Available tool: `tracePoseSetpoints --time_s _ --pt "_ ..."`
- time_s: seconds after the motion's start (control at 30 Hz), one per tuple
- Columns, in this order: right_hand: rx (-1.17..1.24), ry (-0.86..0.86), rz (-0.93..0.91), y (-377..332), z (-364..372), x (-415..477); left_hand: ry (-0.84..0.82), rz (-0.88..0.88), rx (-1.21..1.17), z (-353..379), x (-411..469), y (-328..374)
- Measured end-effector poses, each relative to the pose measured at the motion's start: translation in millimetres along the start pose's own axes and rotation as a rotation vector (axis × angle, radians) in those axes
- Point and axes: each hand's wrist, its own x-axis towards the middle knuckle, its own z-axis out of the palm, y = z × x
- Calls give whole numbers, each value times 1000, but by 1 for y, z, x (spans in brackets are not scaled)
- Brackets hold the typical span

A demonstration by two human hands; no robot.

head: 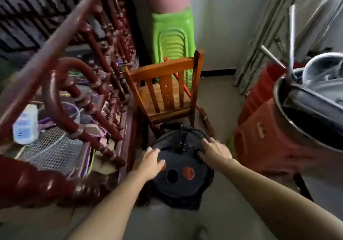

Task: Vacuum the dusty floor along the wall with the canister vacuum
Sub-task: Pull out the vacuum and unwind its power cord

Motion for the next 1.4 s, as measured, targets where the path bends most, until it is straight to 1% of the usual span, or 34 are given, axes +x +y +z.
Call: tracePoseSetpoints --time_s 0.13,0.23,0.33,0.5,0.57,0.63,0.7,0.73,0.87,0.9,0.97,1.03,1.13,1.2,1.4 --pt "19 -73 -56 5 56 43 2 -60 -38 37 47 -16" --pt "26 -95 -110 13 90 83 -19 -41 -14 62 90 -30" --pt "6 -123 -161 27 108 128 -36 5 23 79 134 -43" --pt "9 -211 -156 47 125 190 -93 8 30 111 179 -66" --pt "39 -263 -141 49 131 205 -50 4 5 126 180 -73" --pt "61 -288 -131 50 135 214 104 36 1 139 174 -76" --pt "76 -255 -135 51 137 216 238 59 -26 147 168 -77" --pt "78 -221 -139 51 137 214 265 60 -60 149 166 -76" --pt "145 -87 -138 46 142 189 251 19 -245 152 157 -78" --pt "178 -72 -127 42 146 177 251 6 -257 152 155 -78" --pt "220 -31 -98 32 160 145 266 34 -203 153 150 -78" --pt "282 64 -33 18 179 110 276 57 -165 156 143 -76" --pt "440 193 134 -5 201 67 269 48 -163 164 128 -75" --pt "423 249 194 -12 211 50 267 50 -150 172 116 -75" --pt "319 316 224 -21 231 8 280 24 -157 192 72 -79"
